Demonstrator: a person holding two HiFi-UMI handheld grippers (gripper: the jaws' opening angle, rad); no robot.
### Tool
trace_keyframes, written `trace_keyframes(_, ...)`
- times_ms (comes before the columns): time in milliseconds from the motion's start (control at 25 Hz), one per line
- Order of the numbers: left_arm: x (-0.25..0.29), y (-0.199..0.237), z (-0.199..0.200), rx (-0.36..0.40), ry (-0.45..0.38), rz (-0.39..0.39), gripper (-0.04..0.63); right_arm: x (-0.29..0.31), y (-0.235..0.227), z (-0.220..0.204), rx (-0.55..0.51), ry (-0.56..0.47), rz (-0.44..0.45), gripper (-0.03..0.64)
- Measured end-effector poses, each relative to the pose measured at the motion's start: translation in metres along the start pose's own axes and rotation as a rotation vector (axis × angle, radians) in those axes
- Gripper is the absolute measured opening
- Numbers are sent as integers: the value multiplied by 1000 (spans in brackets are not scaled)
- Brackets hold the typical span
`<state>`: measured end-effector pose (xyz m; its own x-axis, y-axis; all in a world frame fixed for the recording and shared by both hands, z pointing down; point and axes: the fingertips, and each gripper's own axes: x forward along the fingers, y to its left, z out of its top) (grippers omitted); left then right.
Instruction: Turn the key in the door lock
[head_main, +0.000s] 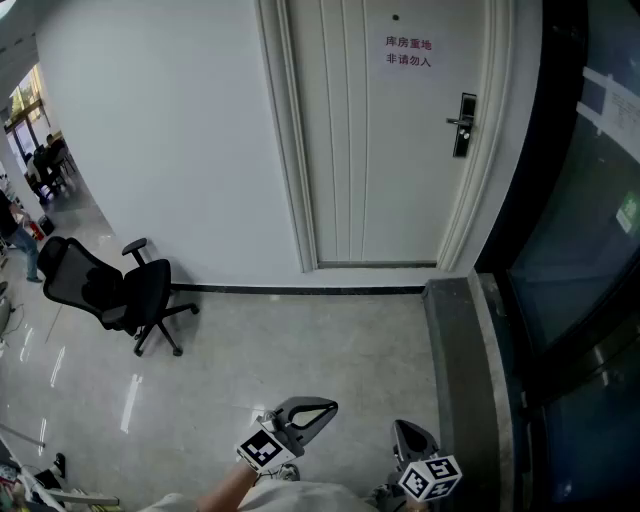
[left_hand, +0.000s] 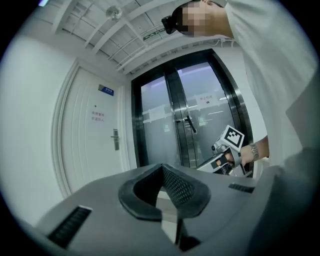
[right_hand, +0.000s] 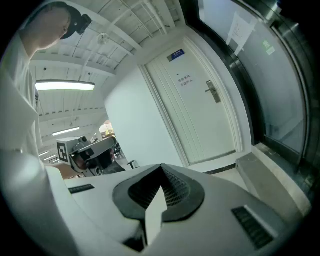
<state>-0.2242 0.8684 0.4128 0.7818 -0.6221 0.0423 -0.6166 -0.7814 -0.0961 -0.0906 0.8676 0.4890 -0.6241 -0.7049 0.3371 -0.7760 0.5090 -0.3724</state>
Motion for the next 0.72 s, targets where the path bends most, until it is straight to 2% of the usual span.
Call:
trace_keyframes(80, -45, 39, -8, 4, -7, 4, 3, 33, 47, 1, -16, -56, -43, -8)
trace_keyframes(160, -89, 74, -24, -6, 36, -4, 4, 63, 93, -1, -56, -92, -100, -8)
trace_keyframes(240, -121, 100, -40, -20, 81, -27, 3, 82, 131, -3, -105, -94, -158, -8)
trace_keyframes(320, -138, 113, -45, -23, 74, -63, 3, 86, 154, -3, -135, -81, -197, -8)
trace_keyframes(440, -135, 122, -36, -14, 0, -89, 3, 70, 158, 4, -151, -79, -260, -8)
trace_keyframes(600, -118, 120, -4, 1, -134, -89, 3, 46, 144, 16, -111, -132, -328, -8)
trace_keyframes(720, -111, 101, 1, -32, -127, -109, 3, 37, 135, 31, -77, -195, -345, -8)
